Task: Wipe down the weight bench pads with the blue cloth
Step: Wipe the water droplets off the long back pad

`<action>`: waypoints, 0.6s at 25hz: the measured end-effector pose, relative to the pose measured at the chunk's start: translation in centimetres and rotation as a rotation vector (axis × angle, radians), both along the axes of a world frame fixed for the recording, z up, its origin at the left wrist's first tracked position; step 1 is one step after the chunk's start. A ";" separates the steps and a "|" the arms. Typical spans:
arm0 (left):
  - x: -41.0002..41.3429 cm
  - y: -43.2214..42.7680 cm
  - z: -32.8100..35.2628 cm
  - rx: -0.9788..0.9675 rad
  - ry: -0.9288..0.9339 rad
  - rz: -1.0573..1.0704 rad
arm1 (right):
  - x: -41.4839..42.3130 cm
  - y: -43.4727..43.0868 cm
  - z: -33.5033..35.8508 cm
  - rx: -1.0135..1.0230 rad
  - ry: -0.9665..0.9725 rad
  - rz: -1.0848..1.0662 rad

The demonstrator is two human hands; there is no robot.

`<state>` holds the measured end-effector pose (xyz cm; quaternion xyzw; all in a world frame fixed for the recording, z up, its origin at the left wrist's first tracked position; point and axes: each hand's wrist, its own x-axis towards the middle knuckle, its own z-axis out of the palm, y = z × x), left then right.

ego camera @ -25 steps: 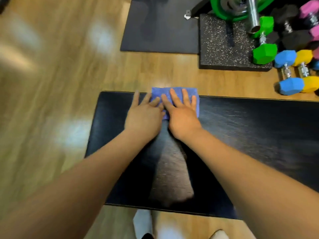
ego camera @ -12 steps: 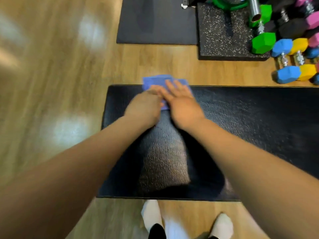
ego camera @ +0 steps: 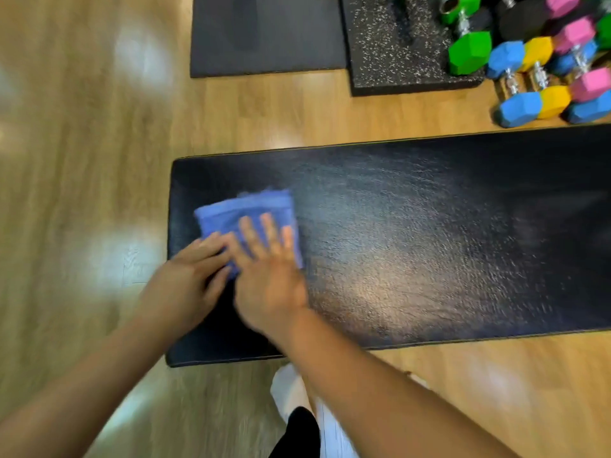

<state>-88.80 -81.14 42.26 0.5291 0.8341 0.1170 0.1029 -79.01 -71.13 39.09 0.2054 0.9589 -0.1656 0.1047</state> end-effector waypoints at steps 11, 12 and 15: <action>14.6 9.7 -0.1 -0.064 -0.077 -0.157 | 17.5 9.0 -0.9 0.029 0.107 -0.041; 16.5 12.0 -0.1 -0.058 -0.089 -0.187 | 19.7 10.8 -0.8 0.037 0.103 -0.082; 21.3 19.1 -0.6 -0.067 -0.039 -0.324 | 25.4 16.5 -0.4 0.070 0.074 -0.192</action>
